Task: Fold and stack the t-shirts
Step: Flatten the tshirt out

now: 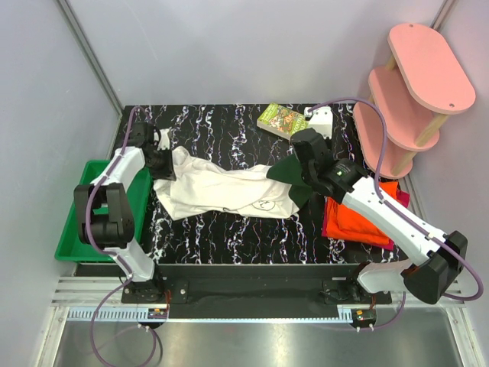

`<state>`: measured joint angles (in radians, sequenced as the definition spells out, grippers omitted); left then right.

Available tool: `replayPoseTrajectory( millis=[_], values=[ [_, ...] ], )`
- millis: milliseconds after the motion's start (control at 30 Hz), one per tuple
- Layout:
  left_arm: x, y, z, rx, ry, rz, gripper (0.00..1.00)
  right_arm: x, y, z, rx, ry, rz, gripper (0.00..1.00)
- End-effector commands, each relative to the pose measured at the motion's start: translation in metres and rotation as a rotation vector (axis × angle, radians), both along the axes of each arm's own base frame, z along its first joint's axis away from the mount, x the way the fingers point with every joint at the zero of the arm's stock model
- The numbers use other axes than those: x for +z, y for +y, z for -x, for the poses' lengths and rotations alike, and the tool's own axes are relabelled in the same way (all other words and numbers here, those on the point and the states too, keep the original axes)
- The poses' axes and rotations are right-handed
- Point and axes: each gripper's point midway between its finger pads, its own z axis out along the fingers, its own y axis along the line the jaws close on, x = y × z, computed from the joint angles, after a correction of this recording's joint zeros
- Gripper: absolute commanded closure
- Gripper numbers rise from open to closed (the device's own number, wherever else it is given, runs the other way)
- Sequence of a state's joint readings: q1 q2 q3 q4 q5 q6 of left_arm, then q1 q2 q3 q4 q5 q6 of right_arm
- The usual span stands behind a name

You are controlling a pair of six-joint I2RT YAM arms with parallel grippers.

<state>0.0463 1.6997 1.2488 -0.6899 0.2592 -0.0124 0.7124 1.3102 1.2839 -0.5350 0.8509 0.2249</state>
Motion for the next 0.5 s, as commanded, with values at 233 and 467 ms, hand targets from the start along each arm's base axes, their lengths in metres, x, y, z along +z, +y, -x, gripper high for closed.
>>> replayPoseTrajectory(
  millis=[233,467],
  values=[
    [0.0359,-0.0122,0.0023,-0.027,-0.1,0.051,0.68,0.0112,0.005,-0.0085,-0.012,-0.05,-0.058,1.0],
    [0.0286,-0.0102,0.0055,-0.026,-0.079,0.034,0.69,0.0107,0.0027,-0.0058,-0.016,-0.052,-0.064,1.0]
  ],
)
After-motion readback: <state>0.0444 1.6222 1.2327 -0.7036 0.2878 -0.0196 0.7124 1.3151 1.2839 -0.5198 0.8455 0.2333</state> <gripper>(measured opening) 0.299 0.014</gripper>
